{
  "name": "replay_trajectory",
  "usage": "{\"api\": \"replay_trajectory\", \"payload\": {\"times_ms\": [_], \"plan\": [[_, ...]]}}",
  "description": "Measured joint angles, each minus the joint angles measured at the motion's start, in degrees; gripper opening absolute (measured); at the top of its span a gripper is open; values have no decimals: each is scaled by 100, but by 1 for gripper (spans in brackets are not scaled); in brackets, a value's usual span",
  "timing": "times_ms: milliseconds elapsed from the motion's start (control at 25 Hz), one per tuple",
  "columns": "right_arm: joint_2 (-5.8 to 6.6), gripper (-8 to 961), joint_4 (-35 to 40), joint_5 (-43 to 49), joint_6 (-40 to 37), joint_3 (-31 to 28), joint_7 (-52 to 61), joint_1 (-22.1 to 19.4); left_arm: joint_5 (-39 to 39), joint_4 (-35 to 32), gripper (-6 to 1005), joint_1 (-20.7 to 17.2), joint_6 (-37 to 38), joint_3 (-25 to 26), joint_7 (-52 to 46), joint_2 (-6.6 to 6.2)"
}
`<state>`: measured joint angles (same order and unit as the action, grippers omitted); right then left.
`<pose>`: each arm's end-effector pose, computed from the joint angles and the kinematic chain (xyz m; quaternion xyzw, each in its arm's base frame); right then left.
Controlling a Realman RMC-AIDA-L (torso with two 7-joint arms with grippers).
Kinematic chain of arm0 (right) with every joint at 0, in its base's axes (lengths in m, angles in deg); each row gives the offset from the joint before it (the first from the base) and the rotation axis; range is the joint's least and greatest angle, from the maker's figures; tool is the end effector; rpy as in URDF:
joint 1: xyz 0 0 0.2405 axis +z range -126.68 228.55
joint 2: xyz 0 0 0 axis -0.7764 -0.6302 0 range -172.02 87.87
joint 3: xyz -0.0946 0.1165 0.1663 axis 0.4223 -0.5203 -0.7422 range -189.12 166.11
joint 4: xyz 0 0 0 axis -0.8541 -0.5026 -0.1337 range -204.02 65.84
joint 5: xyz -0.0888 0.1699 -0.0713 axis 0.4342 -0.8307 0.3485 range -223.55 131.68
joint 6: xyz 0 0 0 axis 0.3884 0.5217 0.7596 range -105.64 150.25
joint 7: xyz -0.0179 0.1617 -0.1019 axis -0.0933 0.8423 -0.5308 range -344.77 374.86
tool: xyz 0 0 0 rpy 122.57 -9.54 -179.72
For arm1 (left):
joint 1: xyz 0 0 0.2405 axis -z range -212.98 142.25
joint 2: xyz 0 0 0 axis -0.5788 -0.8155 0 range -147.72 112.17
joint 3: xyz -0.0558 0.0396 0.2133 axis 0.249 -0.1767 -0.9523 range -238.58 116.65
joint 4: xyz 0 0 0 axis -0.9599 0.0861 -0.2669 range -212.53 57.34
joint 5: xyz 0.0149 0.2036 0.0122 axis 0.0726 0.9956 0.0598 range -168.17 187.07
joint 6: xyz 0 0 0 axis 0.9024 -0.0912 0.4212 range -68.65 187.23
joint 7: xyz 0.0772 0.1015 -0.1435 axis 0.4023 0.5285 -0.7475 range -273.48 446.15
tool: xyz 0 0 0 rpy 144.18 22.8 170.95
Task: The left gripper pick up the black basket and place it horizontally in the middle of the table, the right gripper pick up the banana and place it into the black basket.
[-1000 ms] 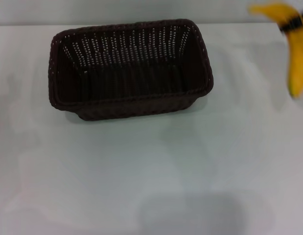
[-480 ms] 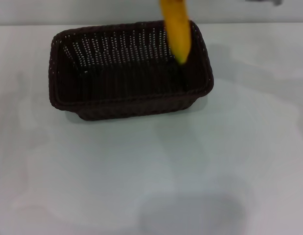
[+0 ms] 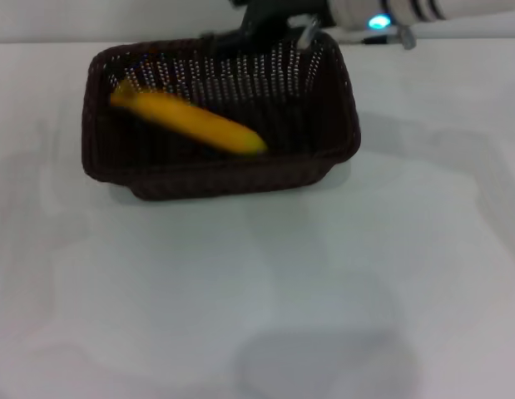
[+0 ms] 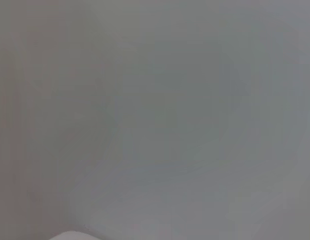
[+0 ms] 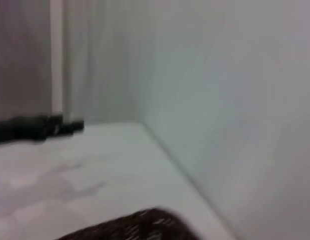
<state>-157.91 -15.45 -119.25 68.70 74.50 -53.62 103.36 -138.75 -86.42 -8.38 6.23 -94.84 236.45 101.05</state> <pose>0.0163 0.4416 -0.0622 -0.9592 0.0581 0.1393 0.2391 -0.3747 0.3774 0.0795 -0.5294 -0.4038 -0.3224 0.6729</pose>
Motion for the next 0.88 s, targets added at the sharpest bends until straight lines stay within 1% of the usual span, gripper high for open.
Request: {"api": "replay_trajectory", "payload": {"times_ms": [80, 120, 200, 280, 320, 360, 400, 480, 520, 560, 600, 680, 720, 760, 800, 840, 880], "plan": [[15, 624, 522, -43, 5, -175, 20, -379, 22, 3, 895, 0, 6, -9, 0, 0], [10, 627, 883, -168, -15, -322, 1, -686, 30, 6, 895, 0, 14, -13, 0, 1], [6, 715, 1428, -582, -102, -562, -129, -1170, 67, 14, 895, 0, 18, -14, 0, 5], [14, 803, 1745, -1407, -165, -822, -484, -1668, 130, 20, 895, -12, -2, -15, 0, 9], [11, 847, 1773, -2025, -152, -953, -797, -1890, 148, 21, 895, -17, -8, -15, 0, 11], [12, 854, 1702, -2833, -74, -1111, -1147, -2133, 159, 22, 895, -19, -6, -15, 0, 14], [12, 862, 1590, -3437, 30, -1202, -1390, -2281, 159, 21, 895, -15, 15, -15, 0, 16], [20, 877, 982, -4972, 560, -1478, -1826, -2511, 159, 22, 895, -8, 62, -14, 0, 17], [26, 884, 495, -5647, 972, -1648, -1982, -2555, 163, 22, 895, -8, 81, -14, 0, 17], [28, 882, -134, -6257, 1553, -1905, -2186, -2542, 165, 22, 895, -8, 89, -14, 0, 17], [28, 880, -509, -6623, 1927, -2070, -2335, -2527, 166, 24, 895, -8, 94, -14, 0, 17], [30, 876, -1555, -7181, 2654, -2614, -2874, -2495, 169, 45, 895, -8, 88, -28, 0, 22], [29, 874, -1989, -7325, 2895, -2859, -3235, -2502, 175, 75, 895, -8, 68, -64, 0, 29], [32, 872, -2259, -7329, 2946, -3019, -3644, -2527, 171, 89, 895, -8, 57, -124, 0, 30], [31, 872, -2668, -7302, 2949, -3232, -4420, -2573, 182, 107, 895, -11, 43, -217, 1, 36], [27, 872, -2868, -7290, 2895, -3317, -4876, -2605, 180, 107, 895, -24, 35, -332, 1, 37], [23, 872, -3233, -7279, 2754, -3491, -5878, -2634, 183, 109, 895, -41, 32, -434, 4, 38]]}}
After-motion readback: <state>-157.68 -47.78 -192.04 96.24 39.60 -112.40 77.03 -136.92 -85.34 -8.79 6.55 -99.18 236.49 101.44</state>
